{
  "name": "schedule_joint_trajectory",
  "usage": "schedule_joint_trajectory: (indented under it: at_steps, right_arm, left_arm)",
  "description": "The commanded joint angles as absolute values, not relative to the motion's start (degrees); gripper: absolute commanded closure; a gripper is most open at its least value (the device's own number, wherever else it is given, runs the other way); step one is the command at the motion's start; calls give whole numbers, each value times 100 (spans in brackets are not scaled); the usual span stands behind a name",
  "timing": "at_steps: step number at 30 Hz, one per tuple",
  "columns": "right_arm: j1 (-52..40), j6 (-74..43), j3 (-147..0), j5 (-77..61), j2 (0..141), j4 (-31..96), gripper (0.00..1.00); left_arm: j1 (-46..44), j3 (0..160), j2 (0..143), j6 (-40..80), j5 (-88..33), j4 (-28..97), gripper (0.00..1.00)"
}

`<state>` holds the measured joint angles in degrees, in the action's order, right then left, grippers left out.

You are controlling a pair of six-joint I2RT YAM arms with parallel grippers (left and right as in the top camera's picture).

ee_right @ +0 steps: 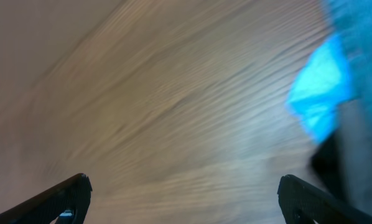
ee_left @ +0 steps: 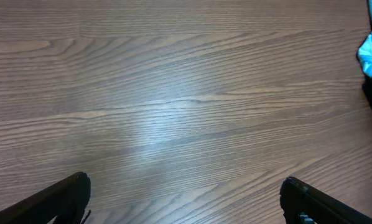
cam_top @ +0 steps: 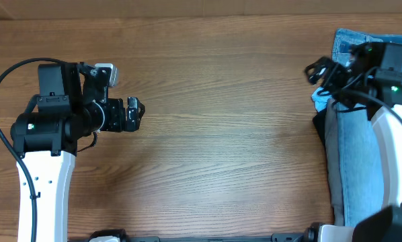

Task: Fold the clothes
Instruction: 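Move the right gripper over the light-blue jeans on the pile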

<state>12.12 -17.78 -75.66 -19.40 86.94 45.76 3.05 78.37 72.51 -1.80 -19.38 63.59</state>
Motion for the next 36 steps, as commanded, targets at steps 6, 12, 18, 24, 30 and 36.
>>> schedule_joint_trajectory:
  at_steps: [6, 12, 18, 24, 30, 36]
  right_arm:
    - [1551, -1479, -7738, -1297, 9627, 3422, 0]
    - [1551, -1483, -7738, -401, 10488, 3098, 17]
    - [1551, -1479, -7736, 233, 10927, 2952, 20]
    - [1551, -1457, -7732, 510, 11236, 2919, 28]
    - [1551, -1459, -7732, 1129, 11533, 3179, 44]
    - [1551, -1461, -7741, 1562, 11531, 3330, 60]
  left_arm:
    - [287, 7994, 7264, -130, -2126, 6222, 0]
    - [287, 7994, 7266, -130, -2123, 6189, 0]
    - [287, 7992, 7275, -130, -2121, 6128, 0]
    - [287, 7992, 7308, -128, -2123, 6106, 0]
    - [285, 7992, 7408, -128, -2128, 6108, 0]
    - [285, 7988, 7489, -128, -2128, 6108, 0]
